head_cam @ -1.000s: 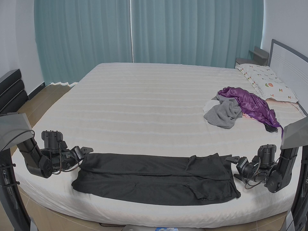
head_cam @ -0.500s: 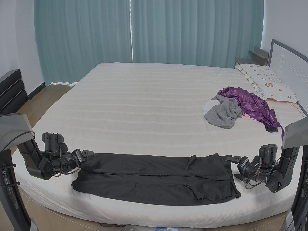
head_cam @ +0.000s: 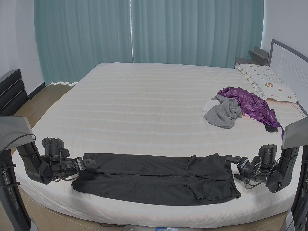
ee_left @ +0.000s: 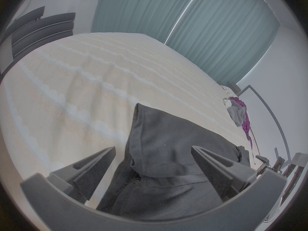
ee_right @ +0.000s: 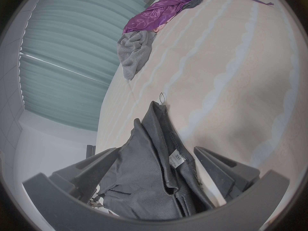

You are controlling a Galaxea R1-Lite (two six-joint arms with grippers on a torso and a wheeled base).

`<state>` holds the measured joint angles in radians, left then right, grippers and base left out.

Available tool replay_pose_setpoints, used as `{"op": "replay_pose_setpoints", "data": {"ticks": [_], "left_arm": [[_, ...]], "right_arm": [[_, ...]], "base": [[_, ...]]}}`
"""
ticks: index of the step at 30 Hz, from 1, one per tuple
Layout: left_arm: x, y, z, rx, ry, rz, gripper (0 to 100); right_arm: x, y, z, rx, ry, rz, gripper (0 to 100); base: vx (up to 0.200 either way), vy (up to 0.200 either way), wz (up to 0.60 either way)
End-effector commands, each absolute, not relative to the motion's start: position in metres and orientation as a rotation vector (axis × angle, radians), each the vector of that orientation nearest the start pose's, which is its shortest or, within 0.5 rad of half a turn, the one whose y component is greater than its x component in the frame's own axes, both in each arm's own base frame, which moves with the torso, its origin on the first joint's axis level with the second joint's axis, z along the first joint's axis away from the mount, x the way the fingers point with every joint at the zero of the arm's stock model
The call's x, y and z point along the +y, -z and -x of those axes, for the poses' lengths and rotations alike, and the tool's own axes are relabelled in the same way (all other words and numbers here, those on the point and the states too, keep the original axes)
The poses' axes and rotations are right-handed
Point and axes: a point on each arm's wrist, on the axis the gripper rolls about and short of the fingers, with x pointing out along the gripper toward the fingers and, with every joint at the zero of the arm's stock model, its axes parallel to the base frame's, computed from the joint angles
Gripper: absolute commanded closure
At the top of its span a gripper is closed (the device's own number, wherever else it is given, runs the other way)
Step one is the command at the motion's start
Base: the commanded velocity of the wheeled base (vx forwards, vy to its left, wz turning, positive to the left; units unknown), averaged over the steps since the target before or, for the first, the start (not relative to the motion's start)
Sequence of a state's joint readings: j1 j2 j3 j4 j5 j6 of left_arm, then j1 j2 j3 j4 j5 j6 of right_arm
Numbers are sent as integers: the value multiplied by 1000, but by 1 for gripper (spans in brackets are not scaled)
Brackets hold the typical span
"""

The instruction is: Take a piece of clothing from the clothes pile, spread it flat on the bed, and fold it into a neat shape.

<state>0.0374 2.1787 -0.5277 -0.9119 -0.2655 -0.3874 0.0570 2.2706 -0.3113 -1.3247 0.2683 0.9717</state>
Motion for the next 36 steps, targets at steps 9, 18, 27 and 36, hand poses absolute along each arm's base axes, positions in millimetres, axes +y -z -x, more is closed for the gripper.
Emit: {"op": "replay_pose_setpoints", "data": {"ticks": [9,18,27,36], "left_arm": [[-8,7,-305,790,63,442,0],[-12,12,-307,799,50,432,0],[-12,15,-309,787,48,440,100],[-12,10,-308,772,51,442,100]], "right_arm": [[23,21,-277,744,18,-995,0],[23,21,-276,746,16,-994,0],[23,22,-276,748,17,-994,0],[23,21,-276,744,17,-994,0]], "base": [[0,0,0],[0,0,0],[0,0,0],[0,0,0]]}}
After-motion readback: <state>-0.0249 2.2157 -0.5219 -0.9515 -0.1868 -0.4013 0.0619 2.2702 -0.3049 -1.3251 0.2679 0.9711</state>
